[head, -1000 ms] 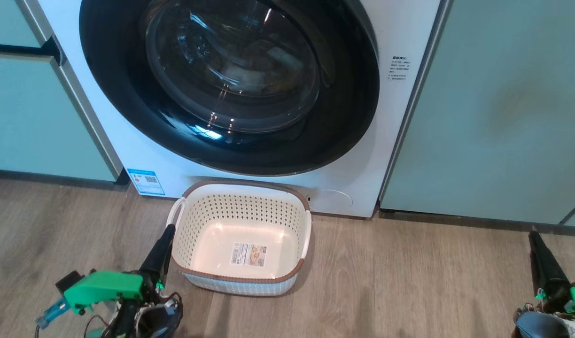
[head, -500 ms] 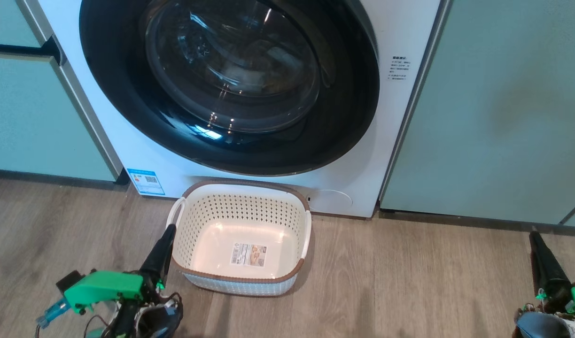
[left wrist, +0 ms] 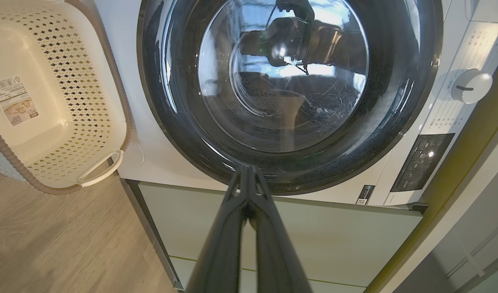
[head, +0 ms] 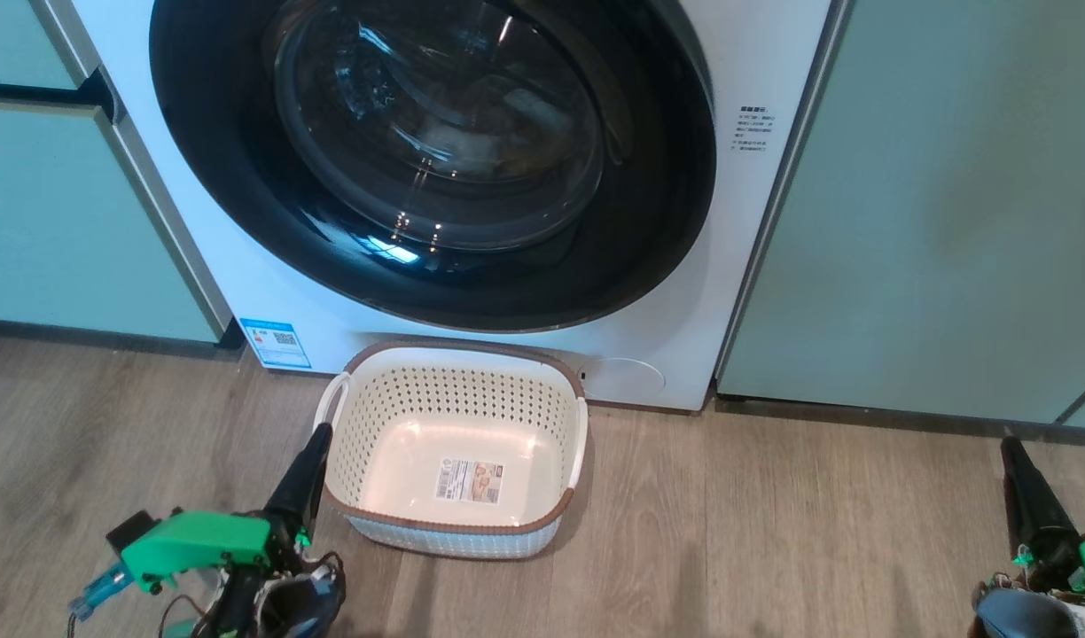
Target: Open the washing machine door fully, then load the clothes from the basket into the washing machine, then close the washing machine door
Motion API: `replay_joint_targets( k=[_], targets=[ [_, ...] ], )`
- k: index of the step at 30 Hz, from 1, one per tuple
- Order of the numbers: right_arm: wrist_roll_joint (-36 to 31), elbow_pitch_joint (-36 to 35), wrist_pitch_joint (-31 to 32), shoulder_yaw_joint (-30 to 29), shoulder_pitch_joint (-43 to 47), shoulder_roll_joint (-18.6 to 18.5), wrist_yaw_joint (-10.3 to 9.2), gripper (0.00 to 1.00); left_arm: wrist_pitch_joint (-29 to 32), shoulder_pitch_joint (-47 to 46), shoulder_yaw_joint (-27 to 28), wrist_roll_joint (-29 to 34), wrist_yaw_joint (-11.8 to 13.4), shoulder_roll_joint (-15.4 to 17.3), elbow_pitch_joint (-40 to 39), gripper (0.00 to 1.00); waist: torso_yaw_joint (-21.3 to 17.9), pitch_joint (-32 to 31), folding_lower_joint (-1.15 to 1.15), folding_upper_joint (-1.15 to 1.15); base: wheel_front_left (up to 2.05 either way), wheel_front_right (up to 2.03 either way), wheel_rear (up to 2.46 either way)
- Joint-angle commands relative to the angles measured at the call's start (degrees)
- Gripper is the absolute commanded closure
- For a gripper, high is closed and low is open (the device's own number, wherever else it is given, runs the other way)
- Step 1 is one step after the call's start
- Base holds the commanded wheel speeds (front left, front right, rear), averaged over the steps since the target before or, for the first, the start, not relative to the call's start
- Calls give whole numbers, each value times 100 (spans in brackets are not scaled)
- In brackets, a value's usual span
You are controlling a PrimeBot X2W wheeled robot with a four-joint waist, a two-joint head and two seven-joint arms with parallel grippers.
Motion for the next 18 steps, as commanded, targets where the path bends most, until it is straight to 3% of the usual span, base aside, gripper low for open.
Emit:
replay_joint_targets(
  k=[1,18],
  targets=[
    [-31,-184,50,82,-316,-46,-15,100,34,-318,216,49,-51,39,-157,100,0,0,0,0,0,0,0],
    [-50,-182,68,59,-318,-30,-15,100,48,-319,233,64,-51,27,-156,100,0,0,0,0,0,0,0]
  ],
)
